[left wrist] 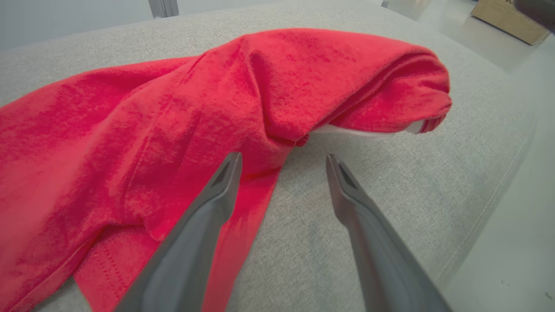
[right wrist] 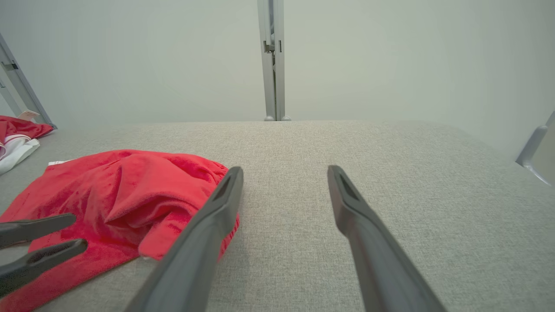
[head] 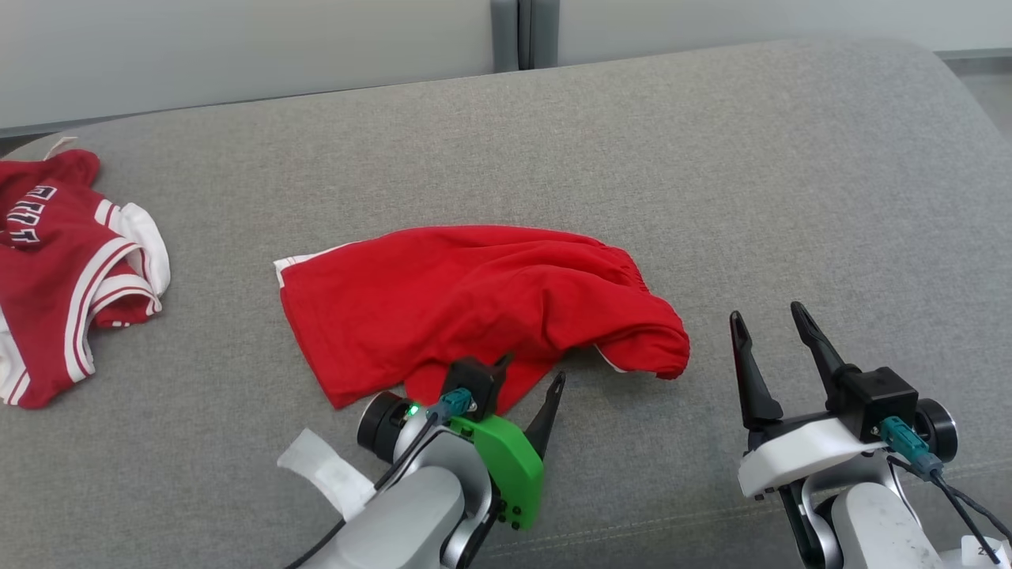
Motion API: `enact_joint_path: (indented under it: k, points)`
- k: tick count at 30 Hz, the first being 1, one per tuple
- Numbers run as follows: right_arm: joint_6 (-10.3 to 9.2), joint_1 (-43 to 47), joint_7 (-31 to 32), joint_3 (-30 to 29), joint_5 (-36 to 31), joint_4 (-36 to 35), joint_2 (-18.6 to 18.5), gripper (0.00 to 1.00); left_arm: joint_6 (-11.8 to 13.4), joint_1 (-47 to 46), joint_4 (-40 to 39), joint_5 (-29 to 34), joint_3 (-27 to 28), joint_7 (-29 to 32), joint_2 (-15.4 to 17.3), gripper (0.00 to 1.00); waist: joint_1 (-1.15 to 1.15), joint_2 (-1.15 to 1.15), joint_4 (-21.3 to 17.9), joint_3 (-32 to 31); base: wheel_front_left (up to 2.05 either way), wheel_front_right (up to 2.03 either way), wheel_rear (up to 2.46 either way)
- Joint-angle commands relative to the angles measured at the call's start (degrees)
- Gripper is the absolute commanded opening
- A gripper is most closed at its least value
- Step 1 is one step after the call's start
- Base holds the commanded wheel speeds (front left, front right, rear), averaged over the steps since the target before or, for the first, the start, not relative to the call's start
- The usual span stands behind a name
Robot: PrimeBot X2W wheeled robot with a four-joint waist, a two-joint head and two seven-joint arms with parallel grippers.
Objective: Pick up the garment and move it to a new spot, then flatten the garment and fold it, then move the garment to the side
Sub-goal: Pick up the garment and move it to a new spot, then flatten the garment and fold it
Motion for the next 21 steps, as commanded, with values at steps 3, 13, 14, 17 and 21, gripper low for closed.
enact_joint_path:
  k: [3,13,14,17,21]
  points:
    - [-0.02,0.47,-0.21,-0.47,-0.35,-0.33,-0.17,1.00,0.66,3.26,0.39,0.40,-0.33,-1.09,1.44,1.00,0.00,0.00,1.43,-1.36,0.00,0.00,0.00]
    - [-0.02,0.97,-0.21,-0.99,-0.47,-0.92,-0.16,1.00,1.99,7.68,3.18,-0.51,-0.31,-1.44,3.78,1.00,0.00,0.00,0.85,-0.97,0.00,0.00,0.00]
    - [-0.02,0.75,-0.21,-1.04,-0.55,-0.98,-0.17,1.00,2.16,7.47,3.72,-0.62,0.07,-1.57,3.88,1.00,0.00,0.00,0.71,-0.75,0.00,0.00,0.00]
    - [-0.02,0.19,-0.21,-1.22,-0.71,-1.16,-0.17,1.00,2.82,6.70,5.07,-0.49,1.04,-2.02,3.99,1.00,0.00,0.00,0.32,-0.23,0.00,0.00,0.00]
    - [-0.02,-0.08,-0.20,-1.23,-0.90,-1.20,-0.17,1.00,2.00,6.41,7.52,-0.73,1.21,-1.97,3.85,0.78,0.00,0.00,-0.21,0.17,0.00,0.00,0.00]
